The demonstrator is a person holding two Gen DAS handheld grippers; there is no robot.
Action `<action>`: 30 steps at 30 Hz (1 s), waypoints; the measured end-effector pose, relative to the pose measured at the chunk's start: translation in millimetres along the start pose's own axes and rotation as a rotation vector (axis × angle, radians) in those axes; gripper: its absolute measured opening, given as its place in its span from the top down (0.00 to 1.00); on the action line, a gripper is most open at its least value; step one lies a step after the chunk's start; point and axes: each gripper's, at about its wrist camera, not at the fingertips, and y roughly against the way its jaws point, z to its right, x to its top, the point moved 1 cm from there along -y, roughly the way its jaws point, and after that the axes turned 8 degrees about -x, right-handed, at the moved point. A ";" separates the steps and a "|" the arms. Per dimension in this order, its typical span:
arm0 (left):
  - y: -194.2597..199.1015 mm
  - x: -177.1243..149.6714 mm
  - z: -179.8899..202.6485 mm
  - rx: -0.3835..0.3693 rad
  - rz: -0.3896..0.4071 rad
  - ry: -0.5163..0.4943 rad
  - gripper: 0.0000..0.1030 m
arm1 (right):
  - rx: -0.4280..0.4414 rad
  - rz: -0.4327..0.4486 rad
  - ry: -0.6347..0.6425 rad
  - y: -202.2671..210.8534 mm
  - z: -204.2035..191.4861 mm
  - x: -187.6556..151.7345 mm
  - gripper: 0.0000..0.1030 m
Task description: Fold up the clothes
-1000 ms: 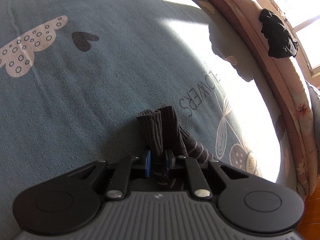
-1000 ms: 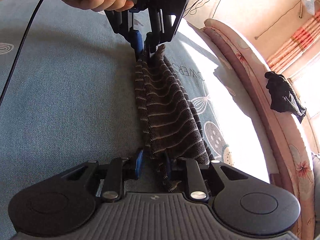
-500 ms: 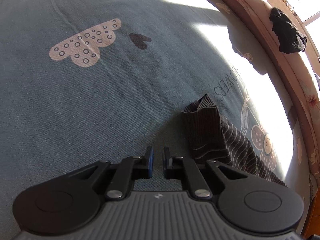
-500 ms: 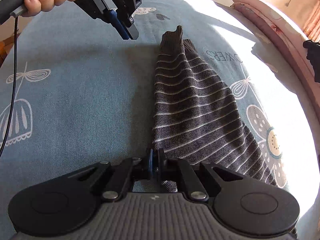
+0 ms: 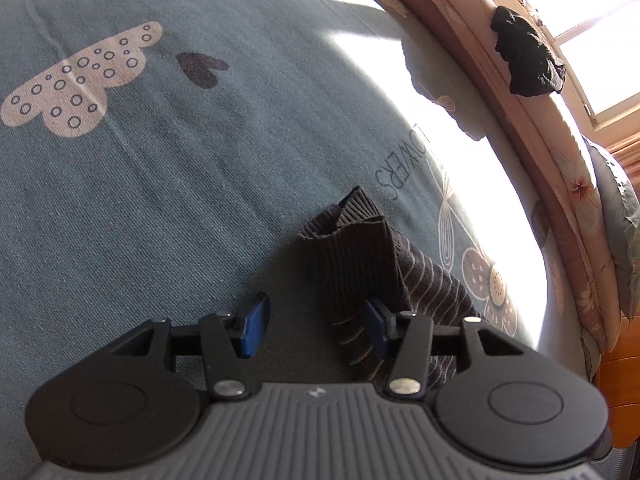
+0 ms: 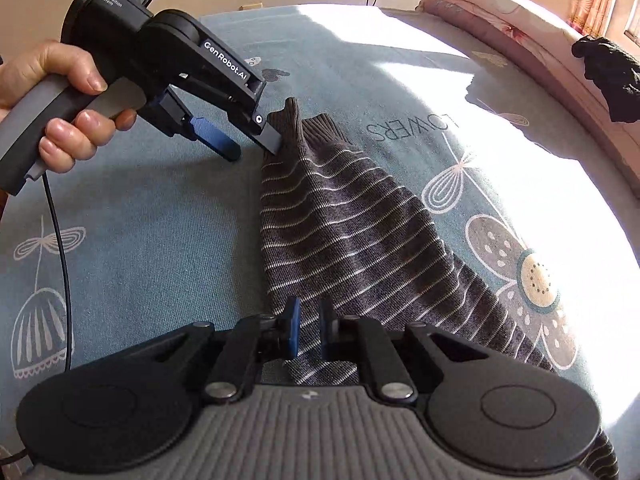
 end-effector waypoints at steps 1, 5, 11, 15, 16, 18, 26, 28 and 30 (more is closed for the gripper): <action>-1.4 -1.1 -0.7 -0.024 0.026 -0.004 0.51 | 0.001 -0.001 0.000 -0.8 -0.8 -0.5 0.89; -13.3 -5.4 6.8 -0.073 0.050 -0.067 0.83 | -0.009 -0.014 -0.019 -5.7 -1.7 -4.4 0.88; 13.2 -13.6 10.3 -0.062 0.073 0.028 0.95 | -0.026 -0.018 -0.055 -6.8 -0.1 -4.9 0.82; 28.9 -23.6 7.5 -0.018 0.042 0.038 0.95 | -0.026 -0.015 -0.067 -4.2 6.0 -1.2 0.82; 27.4 -26.4 3.8 -0.004 0.016 0.043 0.94 | -0.026 -0.017 -0.067 -4.2 8.4 0.0 0.82; 24.8 -30.5 -3.4 0.029 -0.025 0.058 0.91 | -0.025 -0.020 -0.067 -4.4 13.2 2.4 0.80; 55.1 -18.9 -6.3 0.071 0.031 -0.058 0.83 | -0.057 -0.005 -0.076 -14.1 50.9 26.2 0.79; 57.0 -9.0 -5.4 0.048 0.038 -0.076 0.80 | -0.044 0.007 -0.052 -21.4 53.4 36.9 0.71; 55.6 0.2 -4.2 0.031 0.050 -0.090 0.80 | -0.033 0.031 -0.019 -30.3 52.9 49.0 0.57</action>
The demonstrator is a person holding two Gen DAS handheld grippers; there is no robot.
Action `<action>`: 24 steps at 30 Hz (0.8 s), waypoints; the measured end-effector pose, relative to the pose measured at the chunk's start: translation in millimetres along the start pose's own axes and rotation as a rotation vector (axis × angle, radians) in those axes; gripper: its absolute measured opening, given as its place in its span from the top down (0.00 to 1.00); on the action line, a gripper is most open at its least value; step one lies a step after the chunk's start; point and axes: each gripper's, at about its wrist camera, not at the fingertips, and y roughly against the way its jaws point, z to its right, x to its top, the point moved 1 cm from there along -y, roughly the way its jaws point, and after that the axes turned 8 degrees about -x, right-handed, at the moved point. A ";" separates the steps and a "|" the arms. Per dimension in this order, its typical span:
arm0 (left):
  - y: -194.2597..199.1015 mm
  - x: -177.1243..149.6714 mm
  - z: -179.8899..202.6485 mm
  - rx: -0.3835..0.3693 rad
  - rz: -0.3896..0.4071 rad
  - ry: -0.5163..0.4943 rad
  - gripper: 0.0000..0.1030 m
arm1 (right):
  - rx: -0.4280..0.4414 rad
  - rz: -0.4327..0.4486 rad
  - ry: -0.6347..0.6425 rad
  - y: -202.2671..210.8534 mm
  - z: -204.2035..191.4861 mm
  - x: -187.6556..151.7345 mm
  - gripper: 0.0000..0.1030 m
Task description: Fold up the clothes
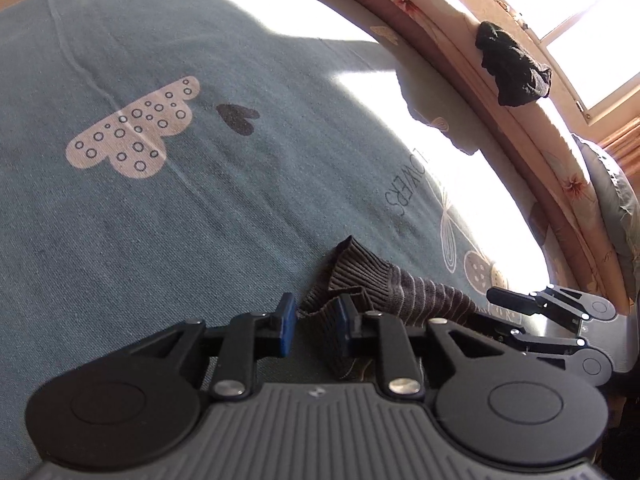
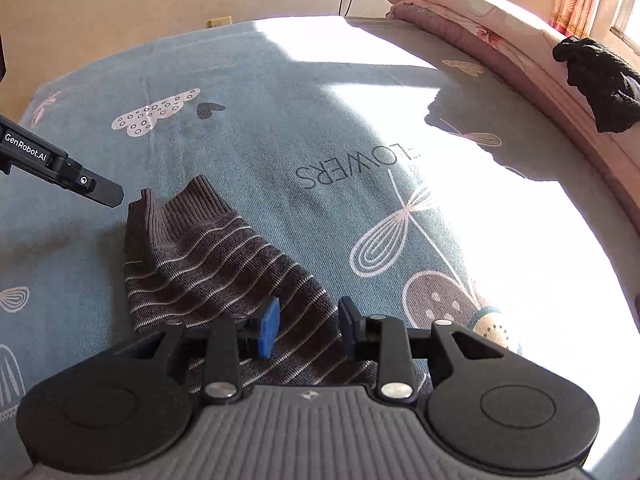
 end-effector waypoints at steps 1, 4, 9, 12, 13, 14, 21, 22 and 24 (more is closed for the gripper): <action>-2.0 4.1 0.7 -0.002 0.005 -0.007 0.80 | 0.007 0.010 0.016 -5.5 -1.9 5.9 0.56; -8.2 12.8 3.4 -0.011 0.017 -0.023 0.80 | 0.034 0.009 0.063 -22.6 -8.2 19.1 0.57; -14.7 17.6 4.0 -0.019 0.020 -0.041 0.80 | 0.160 -0.036 0.104 -28.8 -14.7 19.3 0.74; -19.5 22.3 5.5 -0.032 0.013 -0.056 0.80 | 0.220 -0.066 0.135 -23.8 -21.7 10.5 0.73; -21.3 24.6 7.2 -0.037 0.012 -0.063 0.80 | 0.223 -0.066 0.148 -22.6 -24.8 7.5 0.73; -23.1 26.9 8.8 -0.043 0.011 -0.069 0.80 | 0.225 -0.066 0.160 -21.4 -27.9 4.5 0.73; -42.2 41.0 32.8 -0.178 -0.089 -0.123 0.78 | 0.185 -0.020 0.273 -4.9 -52.5 -8.3 0.68; -46.1 41.3 34.7 -0.190 -0.113 -0.127 0.73 | 0.199 -0.029 0.279 -4.1 -55.4 -10.9 0.66; -56.2 39.4 37.3 -0.203 -0.180 -0.133 0.69 | 0.220 -0.045 0.285 -3.4 -60.1 -15.7 0.66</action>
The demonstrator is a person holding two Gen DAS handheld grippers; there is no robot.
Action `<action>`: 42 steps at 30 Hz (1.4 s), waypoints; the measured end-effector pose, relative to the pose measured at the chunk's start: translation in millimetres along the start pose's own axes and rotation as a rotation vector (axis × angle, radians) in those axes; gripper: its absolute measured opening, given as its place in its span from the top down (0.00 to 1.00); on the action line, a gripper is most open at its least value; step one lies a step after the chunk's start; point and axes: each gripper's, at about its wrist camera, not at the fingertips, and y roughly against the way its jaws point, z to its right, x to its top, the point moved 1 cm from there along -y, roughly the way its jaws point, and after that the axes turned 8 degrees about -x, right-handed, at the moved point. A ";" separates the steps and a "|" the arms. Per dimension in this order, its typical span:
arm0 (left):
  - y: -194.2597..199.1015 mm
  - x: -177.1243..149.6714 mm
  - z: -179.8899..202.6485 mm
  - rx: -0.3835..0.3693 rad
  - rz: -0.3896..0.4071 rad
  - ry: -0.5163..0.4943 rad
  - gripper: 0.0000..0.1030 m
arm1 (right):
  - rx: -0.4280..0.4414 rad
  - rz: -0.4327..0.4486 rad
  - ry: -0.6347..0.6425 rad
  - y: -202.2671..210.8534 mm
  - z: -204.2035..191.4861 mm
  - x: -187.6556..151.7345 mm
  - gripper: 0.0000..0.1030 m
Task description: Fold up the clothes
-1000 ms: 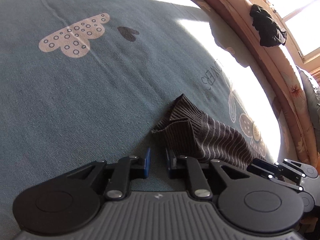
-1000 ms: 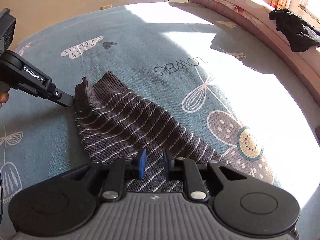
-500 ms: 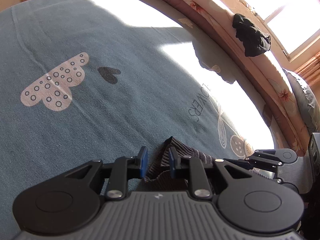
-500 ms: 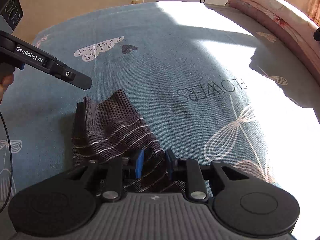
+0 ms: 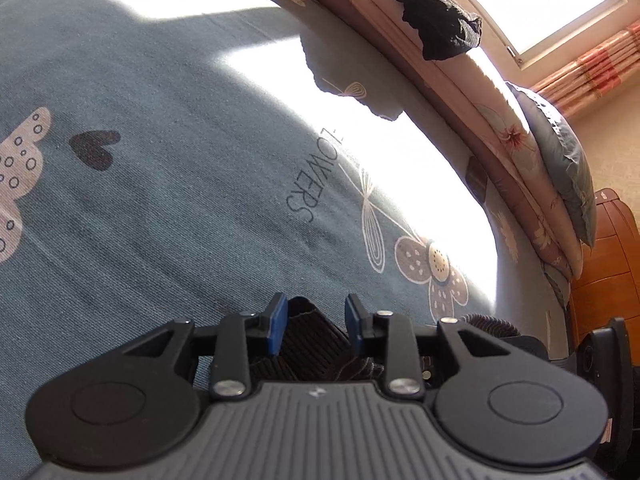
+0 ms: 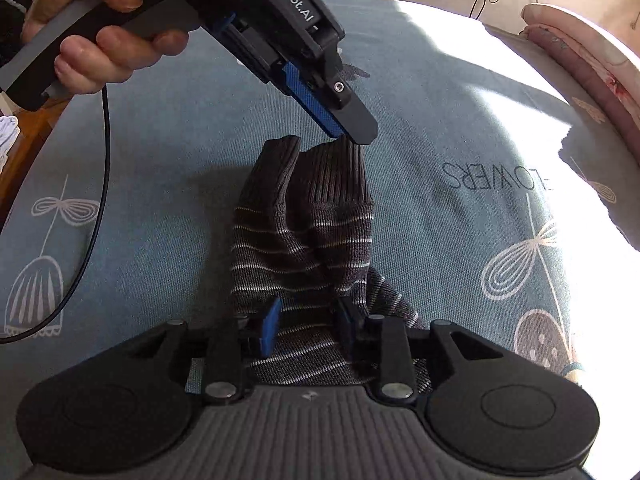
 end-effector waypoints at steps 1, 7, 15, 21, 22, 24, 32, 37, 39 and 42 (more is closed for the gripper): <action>-3.2 -1.4 0.7 -0.004 -0.022 0.000 0.69 | 0.007 -0.006 -0.001 -0.5 -2.3 -1.6 0.66; -2.6 -18.0 13.7 -0.028 -0.097 -0.083 0.69 | 0.024 -0.011 -0.016 2.1 -10.1 -7.5 0.66; -21.2 0.0 -41.6 -0.269 -0.038 0.266 0.50 | 0.013 -0.006 -0.048 6.8 -9.0 -6.9 0.66; -55.6 -2.5 -100.9 -0.426 -0.048 0.686 0.47 | 0.008 -0.005 -0.087 6.8 -6.8 -7.1 0.66; -58.0 -2.6 -103.5 -0.423 -0.047 0.707 0.53 | 0.006 -0.005 -0.092 7.2 -6.9 -7.6 0.66; -57.9 -1.1 -100.4 -0.374 -0.040 0.696 0.63 | 0.001 -0.006 -0.105 7.0 -6.8 -8.6 0.65; -29.4 9.9 -66.9 -0.193 0.090 0.474 1.00 | -0.011 -0.011 -0.132 8.2 -10.3 -12.8 0.59; -8.0 23.7 -50.0 -0.223 0.191 0.386 1.00 | -0.035 -0.014 -0.166 10.1 -1.9 -16.2 0.57; -9.7 23.5 -52.6 -0.214 0.181 0.384 1.00 | -0.040 -0.009 -0.195 12.9 4.5 -16.1 0.57; -18.0 15.7 -69.3 -0.087 0.156 0.419 1.00 | -0.054 0.005 -0.235 17.4 14.6 -15.5 0.51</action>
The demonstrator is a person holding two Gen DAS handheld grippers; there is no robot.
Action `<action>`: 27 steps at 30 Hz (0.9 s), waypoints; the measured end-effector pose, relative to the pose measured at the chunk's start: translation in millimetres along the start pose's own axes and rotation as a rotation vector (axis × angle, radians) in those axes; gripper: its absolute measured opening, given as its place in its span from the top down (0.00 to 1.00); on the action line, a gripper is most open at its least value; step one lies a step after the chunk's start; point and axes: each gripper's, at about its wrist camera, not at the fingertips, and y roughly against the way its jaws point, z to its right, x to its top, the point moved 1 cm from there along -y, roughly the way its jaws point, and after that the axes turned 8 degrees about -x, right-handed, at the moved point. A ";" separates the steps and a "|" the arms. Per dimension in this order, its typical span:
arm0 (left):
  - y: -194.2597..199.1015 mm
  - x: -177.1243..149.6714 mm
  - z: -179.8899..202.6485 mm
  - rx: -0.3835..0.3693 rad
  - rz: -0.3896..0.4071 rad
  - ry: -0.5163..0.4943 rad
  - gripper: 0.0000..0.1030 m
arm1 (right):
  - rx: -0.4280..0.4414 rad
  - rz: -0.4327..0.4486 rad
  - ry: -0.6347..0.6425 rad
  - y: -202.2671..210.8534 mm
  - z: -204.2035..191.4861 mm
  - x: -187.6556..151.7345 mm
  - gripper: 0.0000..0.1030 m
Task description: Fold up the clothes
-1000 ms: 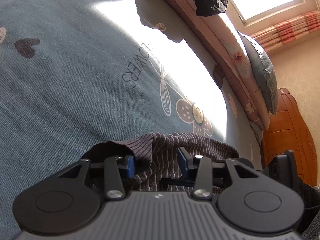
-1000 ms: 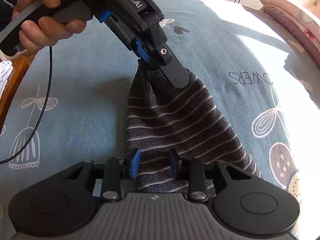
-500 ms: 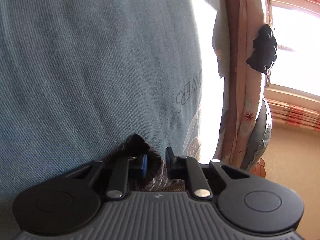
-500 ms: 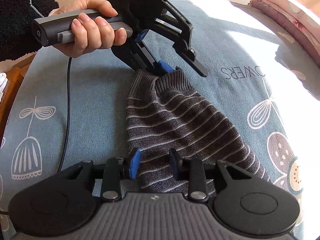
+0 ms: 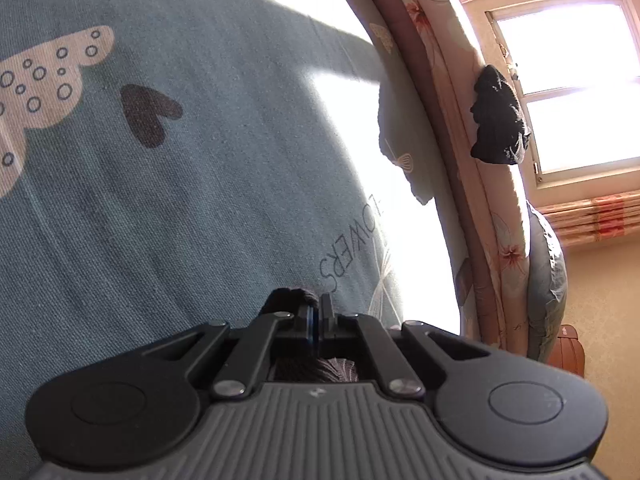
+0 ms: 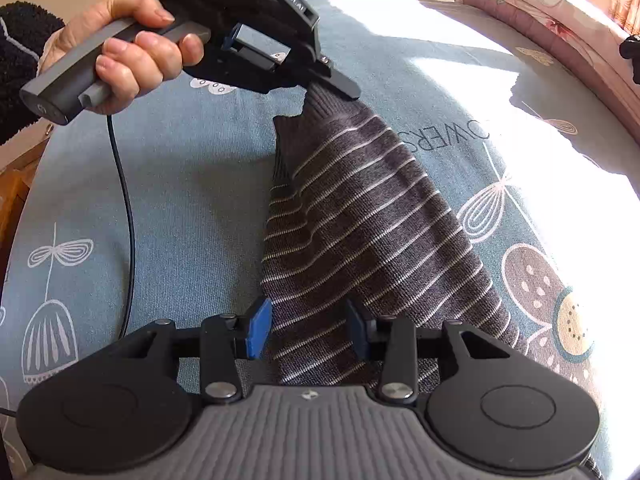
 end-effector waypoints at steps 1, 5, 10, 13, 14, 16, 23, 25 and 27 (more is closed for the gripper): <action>-1.8 0.4 -10.0 0.028 0.004 0.039 1.00 | -0.008 0.005 -0.011 1.3 3.2 0.5 0.50; -1.1 6.9 -8.3 0.012 0.050 0.012 1.00 | -0.048 0.017 -0.053 4.8 16.7 0.5 0.50; 15.7 26.8 5.6 -0.018 0.146 -0.019 0.99 | -0.093 0.016 -0.135 4.9 35.2 -4.4 0.49; 27.1 22.8 2.4 0.001 0.156 -0.034 0.92 | -0.113 0.014 -0.163 4.1 37.3 -4.2 0.48; 30.6 16.8 0.4 0.021 0.141 -0.046 0.89 | -0.115 0.016 -0.166 4.4 37.0 -4.0 0.48; 38.6 1.2 -1.4 0.045 0.144 -0.087 0.79 | -0.120 0.018 -0.174 5.0 36.5 -3.8 0.48; 68.6 -58.3 5.7 0.094 0.174 -0.361 0.56 | -0.142 0.016 -0.177 7.7 31.6 -3.7 0.47; 62.5 -69.2 13.4 0.111 0.125 -0.488 0.56 | -0.147 0.012 -0.171 8.2 28.9 -4.4 0.47; 51.5 -77.3 23.2 0.133 0.068 -0.622 0.56 | -0.152 0.008 -0.166 9.5 25.4 -5.2 0.47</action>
